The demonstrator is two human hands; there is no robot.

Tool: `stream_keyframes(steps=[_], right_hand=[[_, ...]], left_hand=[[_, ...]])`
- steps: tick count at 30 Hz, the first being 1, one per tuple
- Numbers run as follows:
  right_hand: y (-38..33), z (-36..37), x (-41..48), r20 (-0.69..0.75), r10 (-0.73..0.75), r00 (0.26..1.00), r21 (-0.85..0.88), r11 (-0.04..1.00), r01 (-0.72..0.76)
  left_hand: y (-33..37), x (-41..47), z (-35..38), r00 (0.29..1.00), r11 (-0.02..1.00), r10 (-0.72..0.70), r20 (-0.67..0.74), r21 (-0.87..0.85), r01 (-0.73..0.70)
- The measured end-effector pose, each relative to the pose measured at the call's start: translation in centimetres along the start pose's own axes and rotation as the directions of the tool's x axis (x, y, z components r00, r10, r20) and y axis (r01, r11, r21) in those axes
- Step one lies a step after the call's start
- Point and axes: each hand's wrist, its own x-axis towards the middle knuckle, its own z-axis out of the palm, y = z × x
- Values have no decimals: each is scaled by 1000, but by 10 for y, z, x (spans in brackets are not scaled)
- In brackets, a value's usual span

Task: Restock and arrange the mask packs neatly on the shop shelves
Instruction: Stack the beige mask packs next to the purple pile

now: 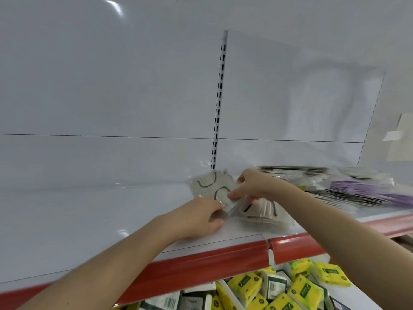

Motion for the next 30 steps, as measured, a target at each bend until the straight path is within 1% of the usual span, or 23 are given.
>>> stream_keyframes(steps=[2, 3, 4, 5, 6, 8, 10, 11, 13, 15, 17, 19, 21, 22, 24, 26, 28, 30], right_hand=[[-2, 2, -2, -15, 13, 1000, 197, 980, -10], [-4, 1, -4, -39, -4, 999, 261, 965, 14], [-6, -2, -4, -73, -32, 997, 292, 955, 52], [-9, -6, -4, -112, -78, 991, 296, 949, 108], [-13, -10, -4, -155, -140, 978, 271, 946, 179], [-22, -18, -5, -216, -273, 938, 170, 935, 311], [-34, -20, -7, -222, -378, 899, 81, 911, 403], [-40, -20, -7, -215, -420, 882, 58, 895, 441], [-53, -16, -9, -185, -484, 855, 38, 866, 498], [-63, -8, -8, -137, -515, 846, 15, 853, 521], [-68, 2, -6, -76, -526, 847, 9, 849, 528], [-69, 12, -2, 0, -522, 853, 42, 852, 522], [-66, 19, 1, 56, -511, 858, 91, 858, 506], [-64, 23, 2, 65, -504, 861, 114, 861, 495], [-58, 29, 4, 30, -485, 874, 201, 860, 470], [-55, 34, 6, -58, -457, 888, 324, 832, 450], [-54, 37, 6, -145, -411, 900, 413, 802, 432], [-52, 40, 5, -148, -364, 920, 527, 758, 385]], left_hand=[[0, -2, -3, 999, 998, 14, -50, -67, -17], [-2, -4, -6, 995, 992, 10, -103, -121, -22], [-4, -6, -10, 984, 985, -9, -180, -172, -23], [-8, -9, -16, 959, 978, -40, -282, -206, -20], [-14, -12, -23, 913, 977, -69, -401, -214, -21], [-31, -19, -37, 790, 979, -143, -596, -203, 24], [-52, -28, -50, 696, 961, -268, -666, -241, 139], [-60, -34, -55, 662, 944, -325, -675, -271, 188], [-72, -49, -62, 603, 917, -398, -691, -325, 233], [-80, -63, -64, 569, 883, -459, -683, -419, 211], [-88, -76, -62, 580, 805, -543, -607, -572, 154], [-94, -89, -57, 637, 692, -594, -491, -715, 95], [-97, -97, -53, 678, 607, -621, -393, -788, 98], [-98, -99, -52, 678, 586, -635, -371, -803, 110], [-101, -101, -50, 652, 546, -673, -349, -829, 119], [-104, -102, -49, 617, 511, -704, -351, -854, 98], [-104, -101, -51, 586, 499, -722, -368, -863, 74], [-104, -101, -52, 599, 498, -713, -364, -864, 68]])
